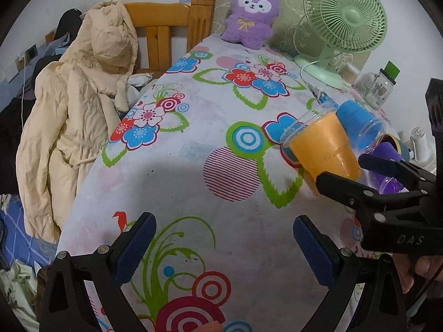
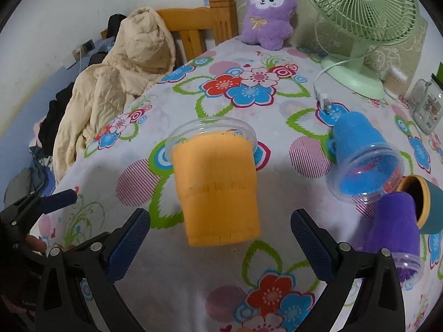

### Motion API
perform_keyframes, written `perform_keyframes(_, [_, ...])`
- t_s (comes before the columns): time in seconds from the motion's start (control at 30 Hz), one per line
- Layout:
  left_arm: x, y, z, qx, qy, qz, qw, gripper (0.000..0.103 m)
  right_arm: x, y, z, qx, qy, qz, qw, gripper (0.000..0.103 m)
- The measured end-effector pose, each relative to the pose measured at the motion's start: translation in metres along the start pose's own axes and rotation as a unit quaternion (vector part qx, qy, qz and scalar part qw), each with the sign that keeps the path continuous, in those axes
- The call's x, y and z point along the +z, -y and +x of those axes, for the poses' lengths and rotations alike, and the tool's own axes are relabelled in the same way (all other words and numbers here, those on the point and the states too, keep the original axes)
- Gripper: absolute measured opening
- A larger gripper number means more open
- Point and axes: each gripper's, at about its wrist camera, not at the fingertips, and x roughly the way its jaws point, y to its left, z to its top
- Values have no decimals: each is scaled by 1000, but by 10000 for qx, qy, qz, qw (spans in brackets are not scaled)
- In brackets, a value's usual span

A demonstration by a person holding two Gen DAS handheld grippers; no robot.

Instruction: Flip cup upside down

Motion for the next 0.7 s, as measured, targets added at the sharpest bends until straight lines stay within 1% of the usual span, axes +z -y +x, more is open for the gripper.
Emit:
perform_keyframes(0.03, [0, 0, 1, 3, -9, -1, 10000, 100, 1, 1, 2, 6, -32, 2, 10000, 86])
perform_keyframes(0.07, [0, 1, 2, 3, -19, 3, 10000, 101, 2, 1, 6, 27, -116, -13, 9999, 82])
perform_keyframes(0.13, [1, 2, 3, 13, -37, 20, 10000, 100, 3, 2, 13, 84, -273, -42, 9996, 69])
perform_keyframes(0.17, [1, 2, 3, 13, -42, 27, 10000, 100, 3, 2, 15, 113, -315, -46, 9994, 66])
perform_keyframes(0.2, [1, 2, 4, 16, -49, 27, 10000, 100, 3, 2, 17, 140, -350, -51, 9993, 59])
perform_keyframes(0.27, [1, 1, 4, 24, -64, 20, 10000, 100, 2, 2, 18, 184, -361, -76, 9992, 58])
perform_keyframes(0.47, [1, 4, 2, 17, -58, 32, 10000, 100, 1, 0, 6, 134, -162, -125, 9997, 57])
perform_keyframes(0.7, [-3, 12, -12, -50, 56, 125, 9999, 101, -9, 3, -18, 112, 40, -58, 9999, 57])
